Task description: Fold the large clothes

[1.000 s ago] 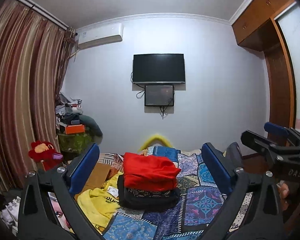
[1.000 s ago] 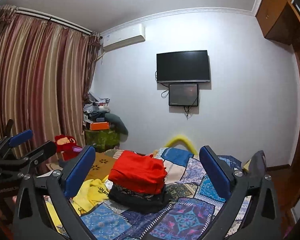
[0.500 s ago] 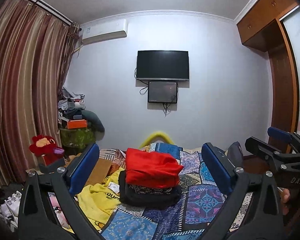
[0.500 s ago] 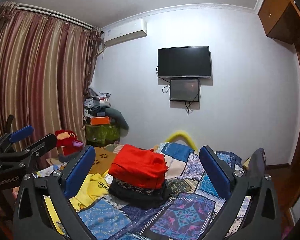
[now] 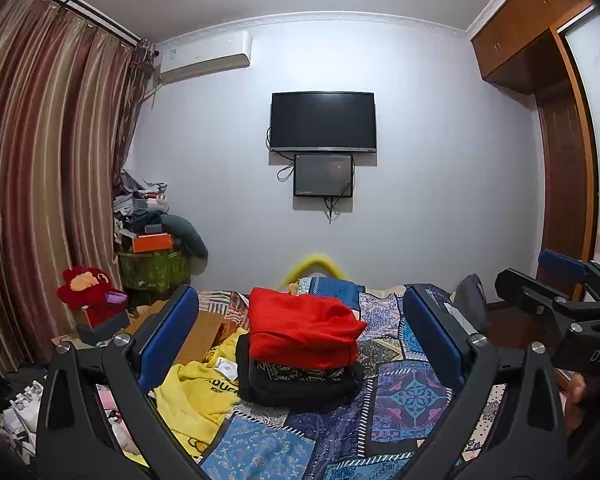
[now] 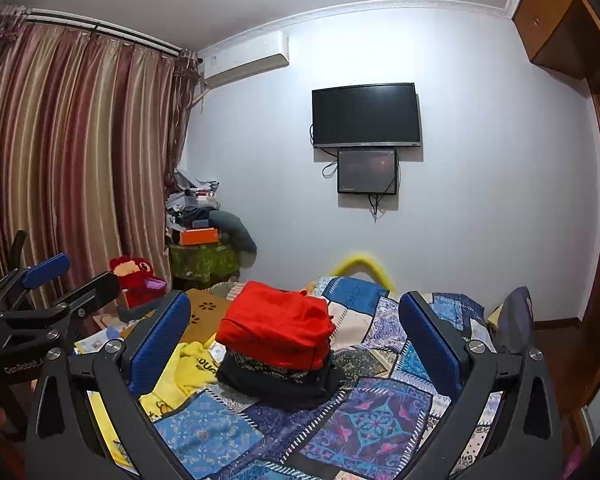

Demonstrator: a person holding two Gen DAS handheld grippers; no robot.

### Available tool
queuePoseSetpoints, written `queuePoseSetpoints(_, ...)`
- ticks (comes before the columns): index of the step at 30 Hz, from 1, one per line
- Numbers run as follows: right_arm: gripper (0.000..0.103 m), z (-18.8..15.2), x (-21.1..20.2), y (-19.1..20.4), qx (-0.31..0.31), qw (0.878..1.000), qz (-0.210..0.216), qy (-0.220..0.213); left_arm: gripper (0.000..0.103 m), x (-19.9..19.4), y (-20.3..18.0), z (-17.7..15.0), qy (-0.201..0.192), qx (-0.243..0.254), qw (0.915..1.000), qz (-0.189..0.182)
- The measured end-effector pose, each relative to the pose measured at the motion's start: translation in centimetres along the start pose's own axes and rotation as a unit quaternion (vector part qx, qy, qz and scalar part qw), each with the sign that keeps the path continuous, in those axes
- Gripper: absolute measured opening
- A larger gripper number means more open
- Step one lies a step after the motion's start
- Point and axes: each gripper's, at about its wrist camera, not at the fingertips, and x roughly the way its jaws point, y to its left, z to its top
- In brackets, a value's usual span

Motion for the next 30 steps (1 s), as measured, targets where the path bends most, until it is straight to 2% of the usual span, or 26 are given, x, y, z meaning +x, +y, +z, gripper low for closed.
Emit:
queuePoseSetpoints(21,0.103,0.16,-0.15,0.01,-0.001,1.0,-0.005,0.005,0.103,0.29,-0.28,-0.03,0.003,-0.002,1.0,-0.009)
queuePoseSetpoints(30,0.103,0.13,0.01,-0.26,0.001,1.0,-0.005,0.005,0.103,0.54,-0.34,-0.1,0.011,-0.009,0.9995,-0.027)
